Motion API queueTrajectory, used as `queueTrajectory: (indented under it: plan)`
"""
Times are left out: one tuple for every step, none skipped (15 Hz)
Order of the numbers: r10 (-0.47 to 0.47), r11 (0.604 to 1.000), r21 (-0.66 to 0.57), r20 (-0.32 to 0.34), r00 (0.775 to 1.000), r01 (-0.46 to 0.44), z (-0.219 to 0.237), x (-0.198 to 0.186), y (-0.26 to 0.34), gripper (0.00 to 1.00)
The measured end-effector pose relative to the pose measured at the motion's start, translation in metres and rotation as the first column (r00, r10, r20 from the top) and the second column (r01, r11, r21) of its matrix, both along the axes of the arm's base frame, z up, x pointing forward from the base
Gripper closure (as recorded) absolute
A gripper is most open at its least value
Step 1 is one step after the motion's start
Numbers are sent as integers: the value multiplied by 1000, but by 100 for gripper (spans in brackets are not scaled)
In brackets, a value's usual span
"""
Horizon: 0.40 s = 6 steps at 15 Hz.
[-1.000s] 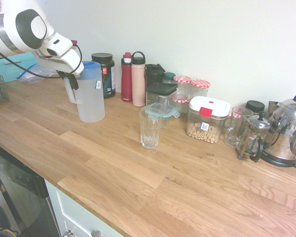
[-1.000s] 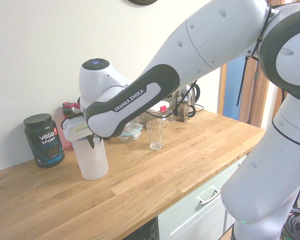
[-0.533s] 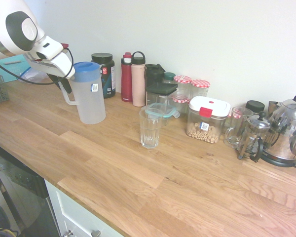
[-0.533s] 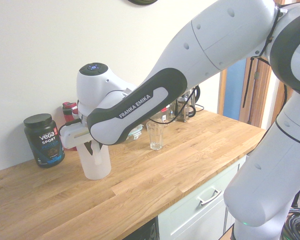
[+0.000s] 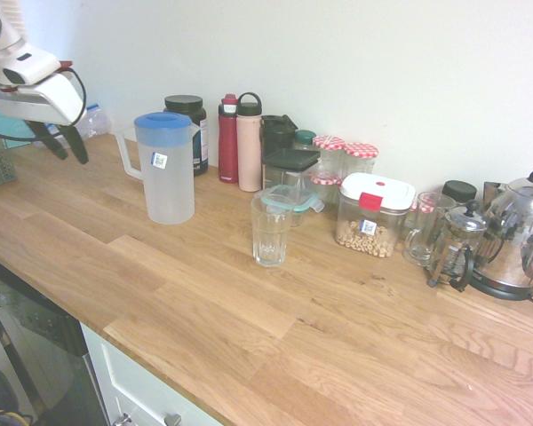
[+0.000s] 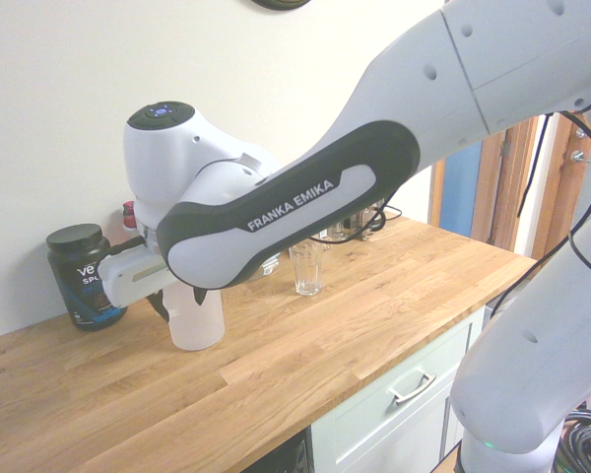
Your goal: Pour me some water
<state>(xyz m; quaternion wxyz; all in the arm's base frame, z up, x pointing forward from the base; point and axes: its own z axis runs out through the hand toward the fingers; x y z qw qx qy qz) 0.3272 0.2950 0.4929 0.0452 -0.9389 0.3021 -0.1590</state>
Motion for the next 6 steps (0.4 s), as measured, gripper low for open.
queueTrajectory:
  plan:
    - [51,999,5,-54,997,-50,3,-12,5,0]
    - [99,995,9,-104,990,-98,7,-22,7,0]
    - [140,990,12,-157,978,-140,9,-26,4,0]
    - [172,985,9,-214,962,-174,11,-26,-4,0]
    - [188,981,-2,-280,941,-196,11,-24,-15,0]
    - [180,980,-16,-340,923,-197,11,-21,-31,0]
